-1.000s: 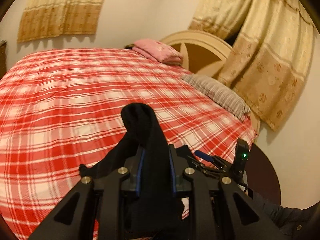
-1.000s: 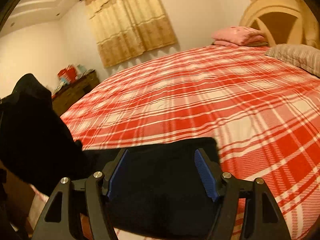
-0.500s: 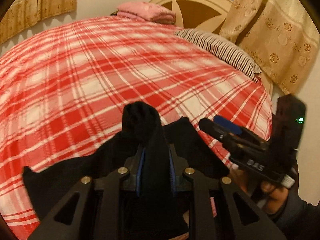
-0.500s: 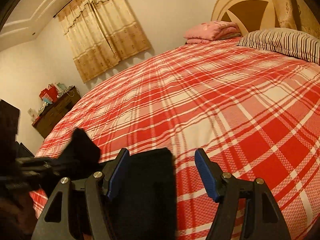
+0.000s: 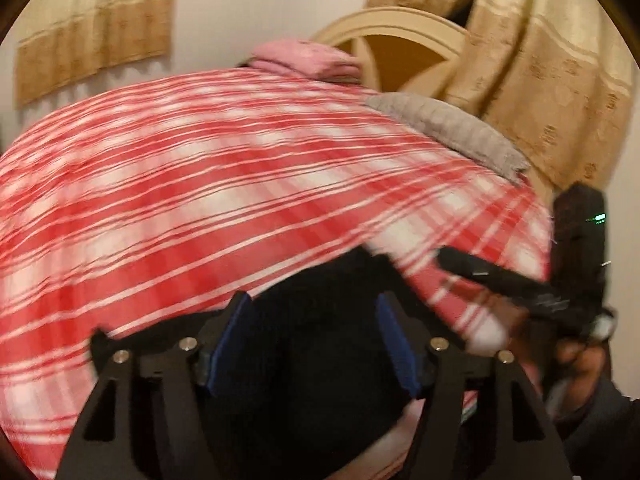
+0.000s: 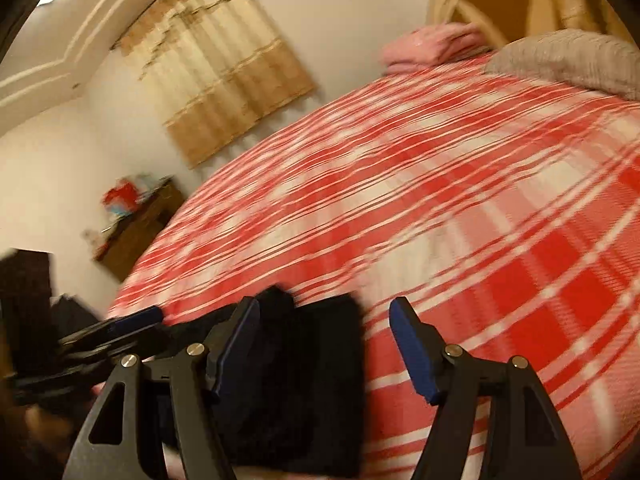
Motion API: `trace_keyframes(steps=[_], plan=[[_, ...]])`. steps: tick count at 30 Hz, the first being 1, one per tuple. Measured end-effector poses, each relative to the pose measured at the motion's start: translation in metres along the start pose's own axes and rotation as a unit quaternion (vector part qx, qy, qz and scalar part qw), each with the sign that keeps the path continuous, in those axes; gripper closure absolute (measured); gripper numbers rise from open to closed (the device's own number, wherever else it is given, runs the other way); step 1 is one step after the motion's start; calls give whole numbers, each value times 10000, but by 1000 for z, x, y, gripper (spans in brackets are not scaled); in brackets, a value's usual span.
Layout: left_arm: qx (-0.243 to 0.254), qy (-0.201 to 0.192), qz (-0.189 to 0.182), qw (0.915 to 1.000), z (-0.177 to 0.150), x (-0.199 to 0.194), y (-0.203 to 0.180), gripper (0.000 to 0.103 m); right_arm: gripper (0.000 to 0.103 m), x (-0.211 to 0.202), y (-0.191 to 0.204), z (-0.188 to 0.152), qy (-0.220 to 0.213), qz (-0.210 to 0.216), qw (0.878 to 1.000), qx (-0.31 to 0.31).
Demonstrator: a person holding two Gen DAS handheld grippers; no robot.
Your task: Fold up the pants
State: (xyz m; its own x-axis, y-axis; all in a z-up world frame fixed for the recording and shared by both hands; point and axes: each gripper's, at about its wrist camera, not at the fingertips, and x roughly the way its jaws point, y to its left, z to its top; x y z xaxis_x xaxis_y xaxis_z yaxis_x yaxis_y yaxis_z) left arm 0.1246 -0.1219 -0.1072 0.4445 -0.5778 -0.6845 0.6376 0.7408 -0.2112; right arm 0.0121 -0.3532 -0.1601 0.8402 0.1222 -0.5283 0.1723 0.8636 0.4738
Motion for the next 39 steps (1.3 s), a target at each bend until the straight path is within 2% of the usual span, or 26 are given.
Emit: trace_keyframes(steps=[1,3,7,9,11,12,14,17,20,23,26,29,32,34,37,39], plan=[[-100,13,89,9999,-5,-1,10,36,34,5,7,-2,210,177,9996,-12],[-279,85,367,9989,-21,-1,34,36,34,15,16,-8,551,231,9981,-135],[-569,194,638,9961,-42,7,61,36,36,35,24,-23,925,5,9951,-353],[-644,190,672,9955,-46,12,62,36,49,42,25,-28,1079,-13,9933,-412],[-617,160,770,9950,-46,14,62,35,78,44,32,-32,1142,57,9915,-628],[-603,174,804,9948,-46,14,62,35,84,42,34,-33,1119,76,9912,-703],[-550,157,851,9947,-46,13,60,34,86,34,42,-33,992,178,9910,-885],[-475,70,848,9952,-45,8,57,32,87,15,51,-24,637,218,9914,-1125],[-466,-12,866,9952,-44,8,59,21,87,7,49,-16,519,-40,9920,-1153],[-444,64,957,9944,-47,16,61,20,87,16,28,-15,724,-395,9930,-848],[-409,100,1048,9936,-51,24,64,18,87,30,6,-18,1105,-482,9913,-520],[-387,49,1159,9925,-55,26,65,9,87,31,4,-19,1176,-556,9902,-505],[-460,31,1152,9923,-55,25,67,8,86,32,4,-18,1187,-602,9899,-479],[-454,30,1157,9922,-55,24,67,8,83,32,5,-17,1154,-587,9904,-484],[-469,35,1154,9922,-55,23,66,8,79,24,20,-13,859,-783,9907,-705],[-480,42,1157,9921,-55,24,66,8,69,15,36,-9,552,-896,9893,-1008]])
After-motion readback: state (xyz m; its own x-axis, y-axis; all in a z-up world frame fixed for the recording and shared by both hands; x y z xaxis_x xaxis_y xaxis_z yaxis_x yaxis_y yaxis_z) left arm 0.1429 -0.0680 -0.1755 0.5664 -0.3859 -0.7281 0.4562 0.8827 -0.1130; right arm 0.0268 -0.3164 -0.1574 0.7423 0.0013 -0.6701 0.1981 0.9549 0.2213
